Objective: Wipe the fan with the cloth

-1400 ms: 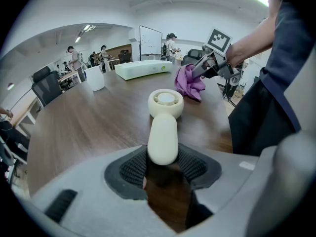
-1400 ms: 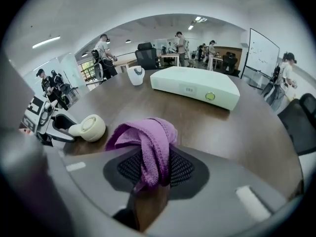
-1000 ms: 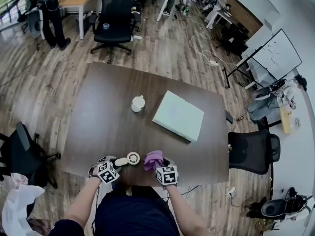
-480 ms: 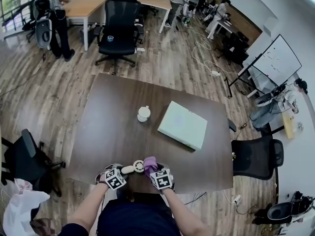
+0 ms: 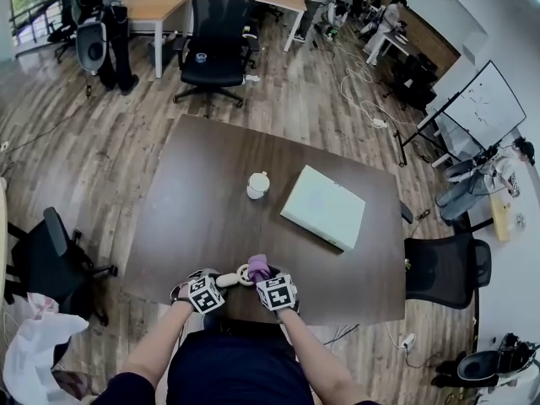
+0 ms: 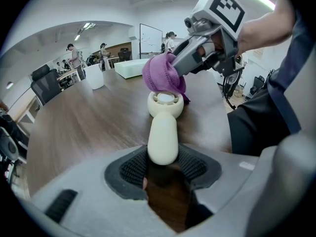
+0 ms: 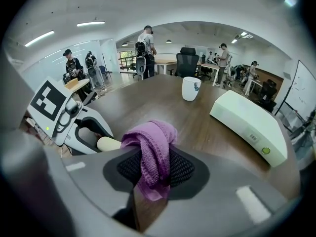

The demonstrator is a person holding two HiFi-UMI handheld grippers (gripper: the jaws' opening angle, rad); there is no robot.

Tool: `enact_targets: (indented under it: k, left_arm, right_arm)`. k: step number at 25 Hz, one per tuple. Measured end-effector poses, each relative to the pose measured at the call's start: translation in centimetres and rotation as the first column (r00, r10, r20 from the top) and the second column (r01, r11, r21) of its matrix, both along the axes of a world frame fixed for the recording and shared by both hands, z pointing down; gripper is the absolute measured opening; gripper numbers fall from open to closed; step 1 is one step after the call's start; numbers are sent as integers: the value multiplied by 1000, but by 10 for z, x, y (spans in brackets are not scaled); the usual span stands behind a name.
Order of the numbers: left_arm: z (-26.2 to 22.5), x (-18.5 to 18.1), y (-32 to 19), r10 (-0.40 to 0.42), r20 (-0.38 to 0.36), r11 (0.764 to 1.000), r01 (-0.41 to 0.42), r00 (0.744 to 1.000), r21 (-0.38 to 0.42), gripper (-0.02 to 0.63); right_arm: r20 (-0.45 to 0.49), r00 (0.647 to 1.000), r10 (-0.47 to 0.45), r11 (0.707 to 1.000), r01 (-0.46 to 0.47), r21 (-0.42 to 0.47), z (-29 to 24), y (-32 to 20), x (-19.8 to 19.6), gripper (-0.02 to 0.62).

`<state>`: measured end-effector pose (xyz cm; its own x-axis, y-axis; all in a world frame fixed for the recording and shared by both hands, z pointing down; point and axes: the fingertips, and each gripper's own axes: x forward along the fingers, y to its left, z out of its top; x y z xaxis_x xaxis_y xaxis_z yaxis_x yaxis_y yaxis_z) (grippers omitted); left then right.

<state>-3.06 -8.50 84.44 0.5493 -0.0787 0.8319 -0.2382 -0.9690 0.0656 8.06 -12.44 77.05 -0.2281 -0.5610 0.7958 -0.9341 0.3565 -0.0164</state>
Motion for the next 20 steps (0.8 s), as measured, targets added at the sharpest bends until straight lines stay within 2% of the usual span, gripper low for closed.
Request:
enact_targets:
  k: [20]
  left_arm:
    - [-1, -2, 0, -5, 9, 1000, 5, 1000, -4, 198]
  right_arm:
    - [90, 988, -123, 992, 123, 8, 0, -5, -71, 123]
